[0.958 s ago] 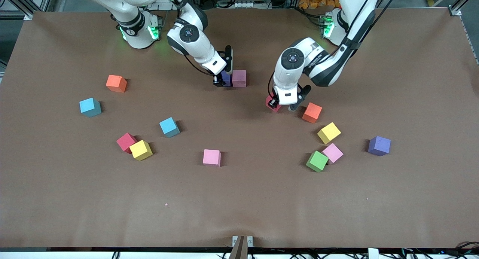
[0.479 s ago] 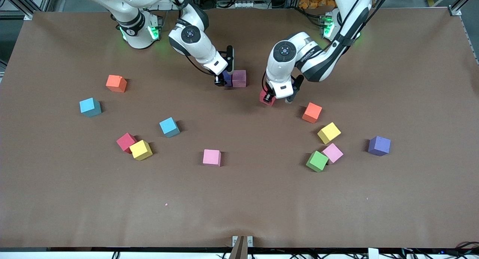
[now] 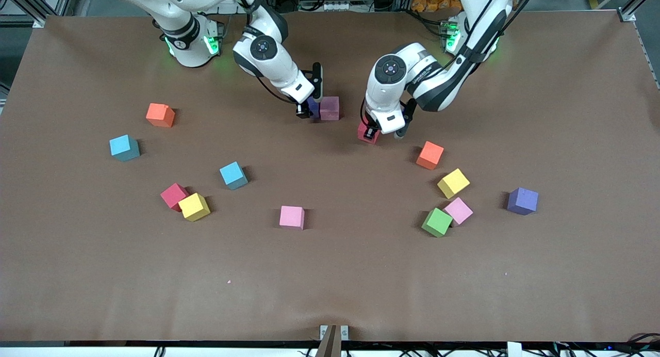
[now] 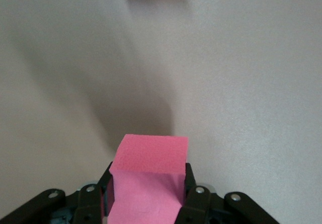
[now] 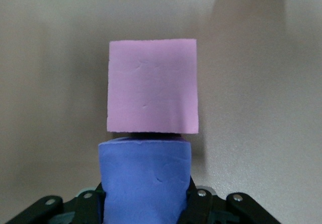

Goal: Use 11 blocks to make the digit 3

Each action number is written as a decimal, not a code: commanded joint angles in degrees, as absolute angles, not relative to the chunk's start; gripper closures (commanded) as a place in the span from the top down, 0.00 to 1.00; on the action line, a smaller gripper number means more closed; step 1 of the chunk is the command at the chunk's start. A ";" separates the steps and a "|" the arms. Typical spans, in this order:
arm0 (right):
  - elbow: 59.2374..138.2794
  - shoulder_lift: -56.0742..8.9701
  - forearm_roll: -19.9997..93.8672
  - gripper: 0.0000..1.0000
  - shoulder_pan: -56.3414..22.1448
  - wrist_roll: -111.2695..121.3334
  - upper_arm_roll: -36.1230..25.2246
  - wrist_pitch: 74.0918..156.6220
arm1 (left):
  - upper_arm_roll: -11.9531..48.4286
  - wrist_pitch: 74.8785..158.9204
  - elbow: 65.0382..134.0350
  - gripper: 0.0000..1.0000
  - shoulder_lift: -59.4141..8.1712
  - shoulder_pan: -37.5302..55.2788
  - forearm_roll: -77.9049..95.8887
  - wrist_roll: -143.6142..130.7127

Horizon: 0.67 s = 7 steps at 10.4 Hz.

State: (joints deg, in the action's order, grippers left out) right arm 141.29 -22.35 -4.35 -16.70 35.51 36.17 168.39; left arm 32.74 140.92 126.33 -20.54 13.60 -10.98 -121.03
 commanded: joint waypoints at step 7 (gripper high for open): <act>139.39 -18.73 -3.87 1.00 -17.05 35.60 35.42 163.41 | 34.01 140.36 128.23 0.00 -18.10 13.27 -11.42 -129.37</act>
State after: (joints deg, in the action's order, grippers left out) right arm 139.08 -21.90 -4.35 -16.78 35.50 35.58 166.08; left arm 33.55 140.85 126.99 -20.09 13.55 -10.98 -126.95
